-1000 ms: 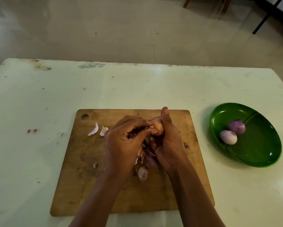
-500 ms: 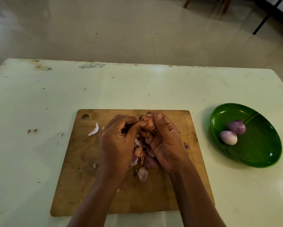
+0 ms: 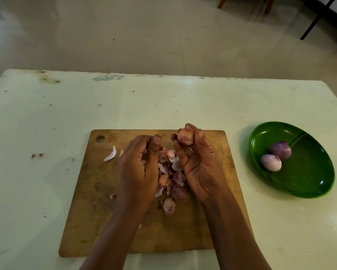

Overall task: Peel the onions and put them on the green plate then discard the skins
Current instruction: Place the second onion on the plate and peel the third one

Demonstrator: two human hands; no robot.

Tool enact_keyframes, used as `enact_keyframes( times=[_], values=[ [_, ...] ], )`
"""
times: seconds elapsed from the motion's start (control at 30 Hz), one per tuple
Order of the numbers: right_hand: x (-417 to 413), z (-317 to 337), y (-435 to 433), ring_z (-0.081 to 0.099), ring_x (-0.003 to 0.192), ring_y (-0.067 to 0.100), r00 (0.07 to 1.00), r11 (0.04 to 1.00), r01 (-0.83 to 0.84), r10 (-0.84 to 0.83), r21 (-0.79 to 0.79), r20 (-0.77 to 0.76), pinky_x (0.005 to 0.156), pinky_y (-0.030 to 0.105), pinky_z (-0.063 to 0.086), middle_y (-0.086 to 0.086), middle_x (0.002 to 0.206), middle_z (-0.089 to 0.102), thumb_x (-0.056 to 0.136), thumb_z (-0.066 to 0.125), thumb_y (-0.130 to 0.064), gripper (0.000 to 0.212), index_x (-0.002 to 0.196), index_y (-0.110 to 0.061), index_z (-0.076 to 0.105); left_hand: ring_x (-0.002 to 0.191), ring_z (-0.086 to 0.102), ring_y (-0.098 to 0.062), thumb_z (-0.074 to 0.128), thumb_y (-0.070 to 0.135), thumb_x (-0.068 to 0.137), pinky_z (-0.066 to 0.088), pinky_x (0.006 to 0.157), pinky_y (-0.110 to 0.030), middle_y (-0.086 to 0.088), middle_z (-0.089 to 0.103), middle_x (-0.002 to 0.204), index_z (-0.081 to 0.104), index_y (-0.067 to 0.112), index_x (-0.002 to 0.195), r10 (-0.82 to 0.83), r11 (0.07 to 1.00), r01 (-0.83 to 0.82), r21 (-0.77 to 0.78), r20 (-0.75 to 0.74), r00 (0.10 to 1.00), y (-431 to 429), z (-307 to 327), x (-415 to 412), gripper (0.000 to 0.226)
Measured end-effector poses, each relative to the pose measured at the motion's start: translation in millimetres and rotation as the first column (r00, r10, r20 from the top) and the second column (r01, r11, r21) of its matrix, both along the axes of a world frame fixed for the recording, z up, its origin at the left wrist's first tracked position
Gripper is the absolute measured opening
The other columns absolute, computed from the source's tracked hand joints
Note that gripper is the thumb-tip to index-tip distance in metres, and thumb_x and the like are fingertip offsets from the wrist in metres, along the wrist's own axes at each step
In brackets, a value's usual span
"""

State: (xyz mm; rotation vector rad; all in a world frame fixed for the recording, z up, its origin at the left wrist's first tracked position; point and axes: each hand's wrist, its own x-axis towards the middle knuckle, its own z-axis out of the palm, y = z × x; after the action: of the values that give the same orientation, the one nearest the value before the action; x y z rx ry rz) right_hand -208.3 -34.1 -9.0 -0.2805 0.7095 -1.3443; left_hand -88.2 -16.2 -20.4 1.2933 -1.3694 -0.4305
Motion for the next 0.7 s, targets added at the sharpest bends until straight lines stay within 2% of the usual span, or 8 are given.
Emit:
enact_keyframes(
  times=[0.13,0.23,0.33,0.4,0.53,0.6,0.7],
  values=[
    [1,1,1,0.071,0.072,0.021,0.999,0.999,-0.041,0.041,0.026,0.003,0.062,0.025,0.059,0.014,0.082,0.071,0.078,0.058,-0.029,0.031,0.092,-0.003,0.064,0.076,0.061,-0.007,0.056,0.033,0.088,0.053,0.062,-0.025,0.004,0.065,0.084,0.063,0.018,0.093,-0.03,1.0,0.03,-0.006,0.054,0.998,0,2,-1,0.017],
    [0,-1,1,0.068,0.072,0.02,0.996,0.996,-0.086,0.087,-0.003,0.012,0.06,0.024,0.058,0.014,0.081,0.069,0.078,0.058,-0.035,0.034,0.084,-0.004,0.071,0.086,0.061,-0.01,0.067,0.038,0.08,0.054,0.068,-0.026,0.007,0.062,0.094,0.06,0.022,0.097,-0.083,0.995,0.088,-0.042,0.114,0.99,0,5,-3,0.024],
    [0,-1,3,0.069,0.074,0.019,0.99,0.989,-0.14,0.14,-0.04,-0.005,0.061,0.025,0.057,0.014,0.083,0.07,0.075,0.061,-0.038,0.036,0.081,-0.005,0.074,0.095,0.061,-0.019,0.076,0.032,0.075,0.053,0.079,-0.032,-0.002,0.063,0.101,0.065,0.01,0.101,-0.114,0.989,0.13,-0.071,0.192,0.975,1,4,-4,0.036],
    [1,-4,3,0.07,0.079,0.021,0.984,0.981,-0.178,0.176,-0.073,-0.031,0.066,0.027,0.057,0.016,0.088,0.07,0.068,0.07,-0.042,0.043,0.088,-0.003,0.072,0.097,0.06,-0.022,0.079,0.025,0.072,0.051,0.084,-0.03,-0.007,0.064,0.101,0.067,0.002,0.101,-0.096,0.989,0.12,-0.085,0.245,0.965,1,4,-4,0.038],
    [1,-11,1,0.069,0.084,0.023,0.977,0.972,-0.21,0.206,-0.108,-0.047,0.074,0.029,0.059,0.018,0.092,0.069,0.057,0.087,-0.047,0.071,0.099,0.005,0.063,0.092,0.06,-0.02,0.081,0.018,0.069,0.051,0.079,-0.028,-0.003,0.063,0.097,0.066,0.003,0.096,-0.082,0.992,0.101,-0.072,0.23,0.97,1,6,-4,0.034],
    [1,-12,1,0.069,0.082,0.023,0.975,0.969,-0.219,0.214,-0.116,-0.054,0.073,0.028,0.058,0.017,0.09,0.07,0.056,0.088,-0.048,0.073,0.099,0.005,0.062,0.089,0.058,-0.016,0.082,0.017,0.067,0.051,0.075,-0.027,0.002,0.06,0.094,0.065,0.006,0.092,-0.084,0.994,0.095,-0.048,0.201,0.976,2,6,-4,0.032],
    [0,-11,2,0.07,0.082,0.023,0.975,0.967,-0.223,0.219,-0.123,-0.046,0.072,0.028,0.058,0.017,0.089,0.071,0.056,0.087,-0.045,0.067,0.096,0.004,0.064,0.084,0.057,-0.01,0.082,0.017,0.067,0.049,0.074,-0.017,0.006,0.059,0.09,0.065,0.006,0.09,-0.074,0.996,0.081,-0.031,0.2,0.977,2,5,-4,0.032]
  ],
)
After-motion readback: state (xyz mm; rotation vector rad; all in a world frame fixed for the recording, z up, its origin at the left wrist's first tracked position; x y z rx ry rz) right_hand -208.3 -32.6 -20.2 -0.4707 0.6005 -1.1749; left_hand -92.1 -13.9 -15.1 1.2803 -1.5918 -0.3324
